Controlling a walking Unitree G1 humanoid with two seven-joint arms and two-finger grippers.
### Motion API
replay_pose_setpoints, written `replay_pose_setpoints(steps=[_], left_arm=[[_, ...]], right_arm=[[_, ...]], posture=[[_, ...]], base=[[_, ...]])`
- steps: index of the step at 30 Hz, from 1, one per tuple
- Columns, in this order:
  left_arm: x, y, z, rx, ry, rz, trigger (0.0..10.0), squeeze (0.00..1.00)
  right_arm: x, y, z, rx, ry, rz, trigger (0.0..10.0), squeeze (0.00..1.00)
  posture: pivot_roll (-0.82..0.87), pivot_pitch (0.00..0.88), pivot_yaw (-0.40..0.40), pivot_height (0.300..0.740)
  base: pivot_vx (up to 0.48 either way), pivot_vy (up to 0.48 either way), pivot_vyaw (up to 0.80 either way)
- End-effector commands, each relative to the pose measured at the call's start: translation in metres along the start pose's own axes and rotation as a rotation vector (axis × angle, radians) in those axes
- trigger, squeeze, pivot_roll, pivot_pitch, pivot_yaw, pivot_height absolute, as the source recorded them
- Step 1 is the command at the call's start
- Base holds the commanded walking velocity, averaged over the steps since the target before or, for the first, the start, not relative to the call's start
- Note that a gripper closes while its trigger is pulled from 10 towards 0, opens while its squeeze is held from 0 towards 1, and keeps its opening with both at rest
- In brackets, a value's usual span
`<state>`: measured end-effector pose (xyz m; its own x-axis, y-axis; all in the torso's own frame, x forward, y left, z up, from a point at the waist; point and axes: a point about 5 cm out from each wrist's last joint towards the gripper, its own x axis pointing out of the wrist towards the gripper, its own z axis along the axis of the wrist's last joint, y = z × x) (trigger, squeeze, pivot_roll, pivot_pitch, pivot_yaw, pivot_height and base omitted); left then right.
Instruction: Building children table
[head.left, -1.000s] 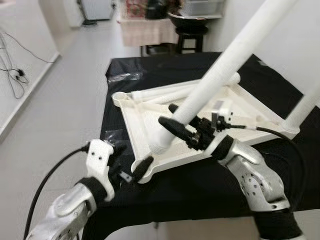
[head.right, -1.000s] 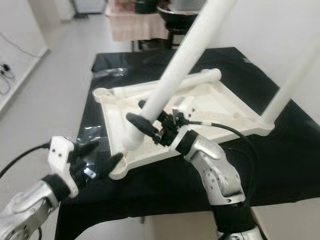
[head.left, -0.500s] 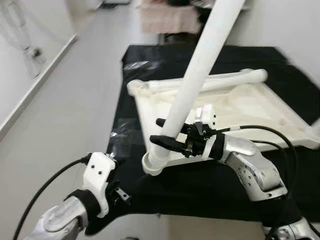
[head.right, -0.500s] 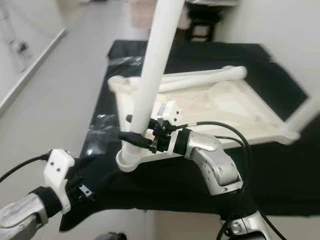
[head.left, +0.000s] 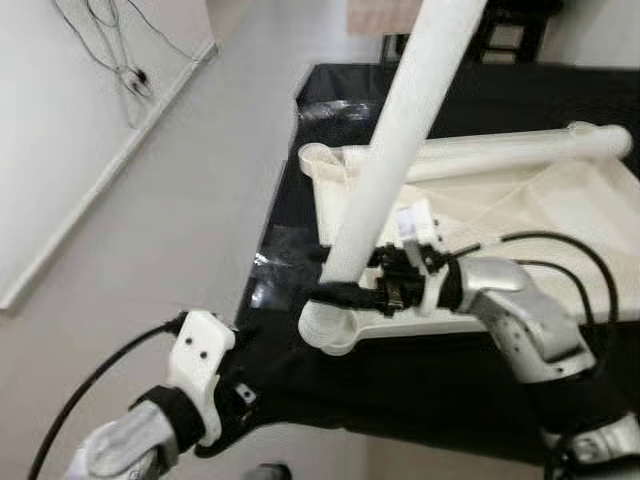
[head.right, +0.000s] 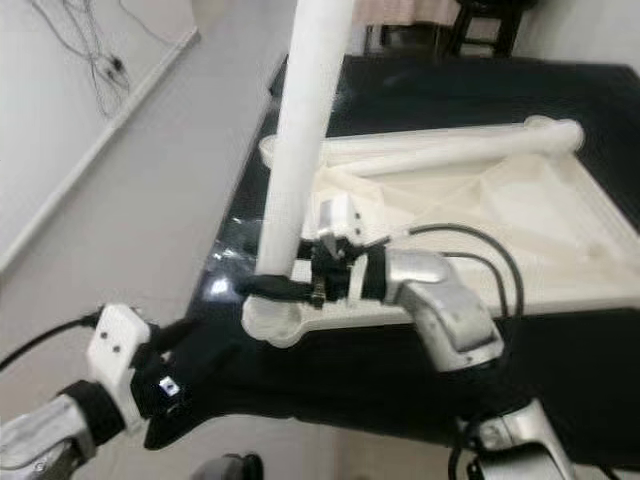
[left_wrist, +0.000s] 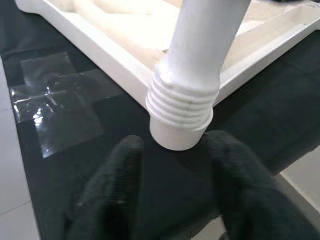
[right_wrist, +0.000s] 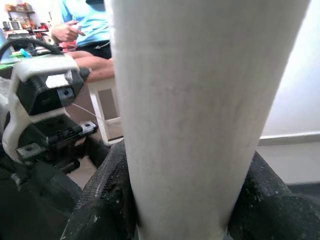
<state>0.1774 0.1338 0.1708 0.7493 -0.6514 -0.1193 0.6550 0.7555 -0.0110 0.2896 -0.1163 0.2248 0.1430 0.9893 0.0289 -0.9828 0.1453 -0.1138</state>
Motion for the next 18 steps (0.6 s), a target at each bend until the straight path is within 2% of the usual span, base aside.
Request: replay_pose_setpoints(steps=[1,10,18], left_arm=[[-0.001,-0.001,0.001,0.012,0.013,-0.025,0.0,0.00],[0.000,-0.001,0.000,0.016,0.017,-0.049,0.0,0.00],[0.001,-0.003,-0.004,-0.012,0.026,-0.093,0.0,0.00]], right_arm=[[-0.001,0.000,0.008,-0.013,-0.034,0.015,10.0,0.00],[-0.004,0.001,0.015,-0.037,-0.031,0.036,10.0,0.00],[0.002,0.012,0.012,-0.093,0.065,0.104,10.0,0.00]], posture=[[0.06,0.193,-0.014,0.740],[0.05,0.189,-0.010,0.740],[0.05,0.198,-0.012,0.740]], base=[[0.000,0.000,0.00],[0.000,0.000,0.00],[0.000,0.000,0.00]])
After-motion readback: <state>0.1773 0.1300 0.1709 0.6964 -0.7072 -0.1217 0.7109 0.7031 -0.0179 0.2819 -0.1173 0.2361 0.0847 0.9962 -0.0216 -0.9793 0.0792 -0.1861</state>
